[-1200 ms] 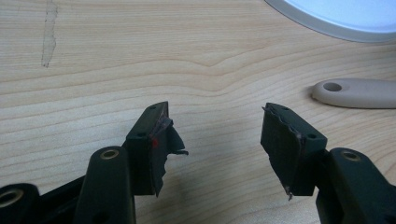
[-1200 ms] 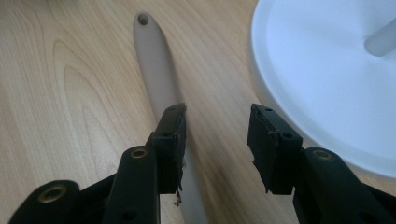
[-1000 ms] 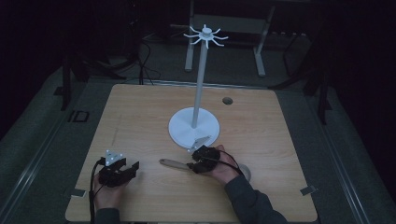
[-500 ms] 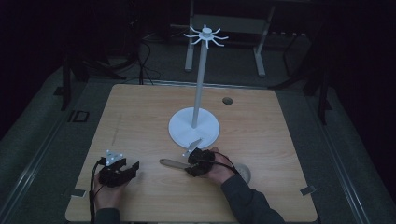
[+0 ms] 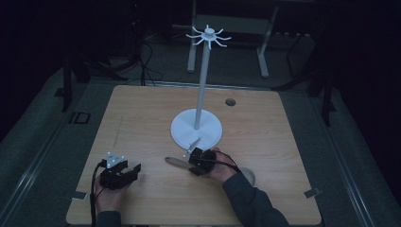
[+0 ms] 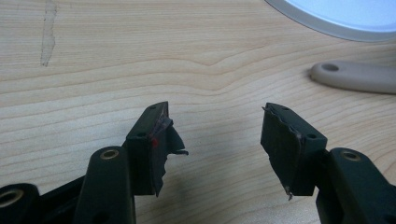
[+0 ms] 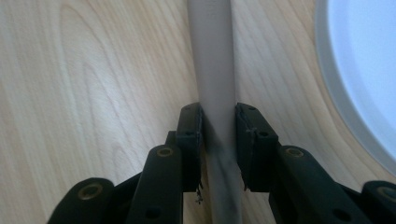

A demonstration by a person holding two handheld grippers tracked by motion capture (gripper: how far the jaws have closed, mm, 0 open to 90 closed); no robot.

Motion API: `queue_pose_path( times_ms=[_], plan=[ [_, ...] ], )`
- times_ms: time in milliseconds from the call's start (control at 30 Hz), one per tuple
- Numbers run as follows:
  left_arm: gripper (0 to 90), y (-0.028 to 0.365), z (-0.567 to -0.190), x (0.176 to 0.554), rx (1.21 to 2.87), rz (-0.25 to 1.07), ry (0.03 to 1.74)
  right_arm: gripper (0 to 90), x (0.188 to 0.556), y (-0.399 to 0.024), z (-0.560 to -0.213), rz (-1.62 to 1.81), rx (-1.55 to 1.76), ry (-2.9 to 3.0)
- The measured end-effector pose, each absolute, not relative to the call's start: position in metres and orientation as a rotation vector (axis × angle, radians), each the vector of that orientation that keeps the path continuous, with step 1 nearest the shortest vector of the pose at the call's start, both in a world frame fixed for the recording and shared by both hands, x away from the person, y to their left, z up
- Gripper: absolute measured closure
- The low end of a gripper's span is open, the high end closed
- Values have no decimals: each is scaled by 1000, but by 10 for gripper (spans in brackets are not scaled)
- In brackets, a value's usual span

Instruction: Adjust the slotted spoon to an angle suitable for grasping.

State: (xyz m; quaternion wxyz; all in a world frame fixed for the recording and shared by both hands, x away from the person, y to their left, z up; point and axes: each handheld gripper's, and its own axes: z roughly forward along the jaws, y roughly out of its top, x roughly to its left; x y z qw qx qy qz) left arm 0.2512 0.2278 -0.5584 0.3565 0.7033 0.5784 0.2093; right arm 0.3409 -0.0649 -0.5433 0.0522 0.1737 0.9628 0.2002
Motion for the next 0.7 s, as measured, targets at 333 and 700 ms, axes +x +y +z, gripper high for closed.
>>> queue_pose_path(
  times_ms=[333, 700],
  plan=[
    [428, 227, -559, 251, 1823, 538, 1493, 730, 349, -66, -540, 535, 537, 2967],
    [428, 227, -559, 251, 1823, 539, 1493, 734, 352, -61, -540, 474, 509, 2991]
  ],
)
